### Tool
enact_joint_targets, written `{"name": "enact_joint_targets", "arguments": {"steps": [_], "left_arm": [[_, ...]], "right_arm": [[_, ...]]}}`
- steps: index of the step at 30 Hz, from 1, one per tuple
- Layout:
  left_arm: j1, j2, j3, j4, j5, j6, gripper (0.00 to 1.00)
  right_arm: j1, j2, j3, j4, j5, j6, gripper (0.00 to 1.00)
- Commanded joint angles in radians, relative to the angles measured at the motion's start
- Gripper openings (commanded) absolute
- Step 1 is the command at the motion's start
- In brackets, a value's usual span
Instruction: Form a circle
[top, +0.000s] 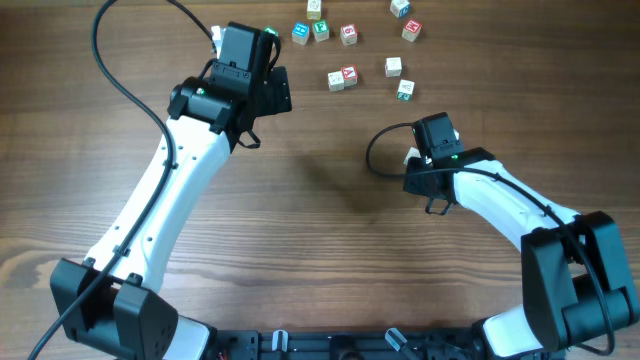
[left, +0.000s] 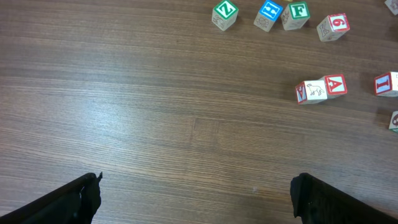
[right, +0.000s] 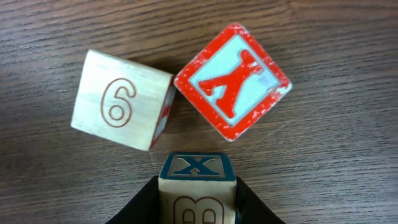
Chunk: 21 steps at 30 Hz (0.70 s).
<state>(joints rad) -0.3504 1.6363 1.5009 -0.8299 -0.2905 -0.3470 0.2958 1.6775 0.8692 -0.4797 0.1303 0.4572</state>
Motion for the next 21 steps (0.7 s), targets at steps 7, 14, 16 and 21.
{"name": "enact_joint_targets", "arguments": {"steps": [7,14,16,21], "left_arm": [[0.004,0.002,-0.003,0.002,-0.002,-0.009,1.0],[0.004,0.002,-0.003,0.002,-0.002,-0.009,1.0],[0.004,0.002,-0.003,0.002,-0.002,-0.009,1.0],[0.004,0.002,-0.003,0.002,-0.002,-0.009,1.0]], "right_arm": [[0.002,0.009,-0.006,0.008,0.061,-0.064,0.29],[0.002,0.009,-0.006,-0.006,0.045,-0.161,0.29],[0.002,0.009,-0.006,-0.005,0.045,-0.169,0.29],[0.002,0.009,-0.006,0.009,0.045,-0.17,0.29]]}}
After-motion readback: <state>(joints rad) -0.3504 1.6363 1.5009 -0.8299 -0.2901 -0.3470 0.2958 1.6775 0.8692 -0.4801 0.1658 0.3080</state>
